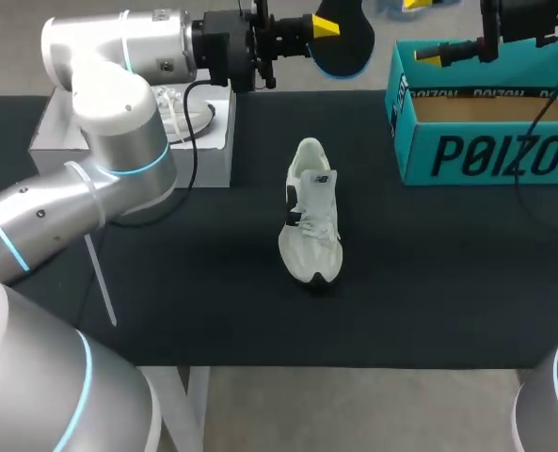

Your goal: Take the shoe out of the shoebox, open the shoe tongue, remove and reinsert the insole, then place the shoe into the shoebox

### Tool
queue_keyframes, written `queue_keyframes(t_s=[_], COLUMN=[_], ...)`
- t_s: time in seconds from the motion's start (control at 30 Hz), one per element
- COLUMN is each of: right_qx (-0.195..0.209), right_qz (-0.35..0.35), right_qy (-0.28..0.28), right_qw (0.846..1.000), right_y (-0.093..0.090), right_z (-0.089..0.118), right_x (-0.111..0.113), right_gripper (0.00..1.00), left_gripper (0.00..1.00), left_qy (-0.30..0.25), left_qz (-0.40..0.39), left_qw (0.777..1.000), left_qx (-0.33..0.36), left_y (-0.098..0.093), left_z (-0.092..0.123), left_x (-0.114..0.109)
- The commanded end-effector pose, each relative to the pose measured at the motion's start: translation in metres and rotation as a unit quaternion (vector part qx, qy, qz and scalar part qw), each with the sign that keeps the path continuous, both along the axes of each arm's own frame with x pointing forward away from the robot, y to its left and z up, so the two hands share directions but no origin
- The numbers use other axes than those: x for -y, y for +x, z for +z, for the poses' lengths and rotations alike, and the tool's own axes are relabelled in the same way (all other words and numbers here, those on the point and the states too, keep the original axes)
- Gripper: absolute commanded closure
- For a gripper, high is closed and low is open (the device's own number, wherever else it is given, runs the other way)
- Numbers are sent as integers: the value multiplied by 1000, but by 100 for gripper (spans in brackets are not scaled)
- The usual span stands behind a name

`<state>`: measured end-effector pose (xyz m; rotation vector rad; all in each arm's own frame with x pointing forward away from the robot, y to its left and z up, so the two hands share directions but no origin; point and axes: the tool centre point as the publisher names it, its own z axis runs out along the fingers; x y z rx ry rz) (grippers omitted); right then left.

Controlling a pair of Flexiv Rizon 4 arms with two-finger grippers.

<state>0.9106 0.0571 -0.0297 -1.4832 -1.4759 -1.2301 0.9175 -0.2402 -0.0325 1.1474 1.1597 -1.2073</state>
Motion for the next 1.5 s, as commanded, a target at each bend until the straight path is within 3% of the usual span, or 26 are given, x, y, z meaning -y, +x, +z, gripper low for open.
queue_keyframes(t_s=[0.03,0.3,0.33,0.4,0.43,0.5,0.97,1.23,1.33,1.47,1.5], right_qx=[6,27,28,26,27,27,18,16,16,13,13], right_qz=[6,28,33,41,44,47,55,59,59,60,60], right_qy=[15,26,26,25,25,24,25,26,27,28,28], right_qw=[1000,999,999,998,998,998,998,998,998,998,998], right_y=[0,-2,-1,-1,-1,-1,-1,-1,-1,-1,-1], right_z=[4,10,9,8,7,6,2,2,1,-1,-2], right_x=[-6,-22,-25,-32,-35,-40,-46,-49,-50,-51,-51], right_gripper=[0,3,45,72,75,70,66,71,80,80,85], left_gripper=[100,100,100,100,100,100,100,100,100,100,100], left_qy=[7,19,20,22,21,18,8,11,9,6,8], left_qz=[13,-1,-3,-5,-4,1,11,8,11,8,7], left_qw=[1000,1000,1000,1000,1000,1000,1000,1000,1000,1000,1000], left_qx=[-1,6,6,2,1,0,13,15,19,20,21], left_y=[-3,-4,-4,-2,-1,3,17,19,21,21,21], left_z=[-3,-6,-6,-6,-6,-4,-4,-4,-3,-1,-1], left_x=[-5,2,4,8,9,12,30,37,37,40,41])
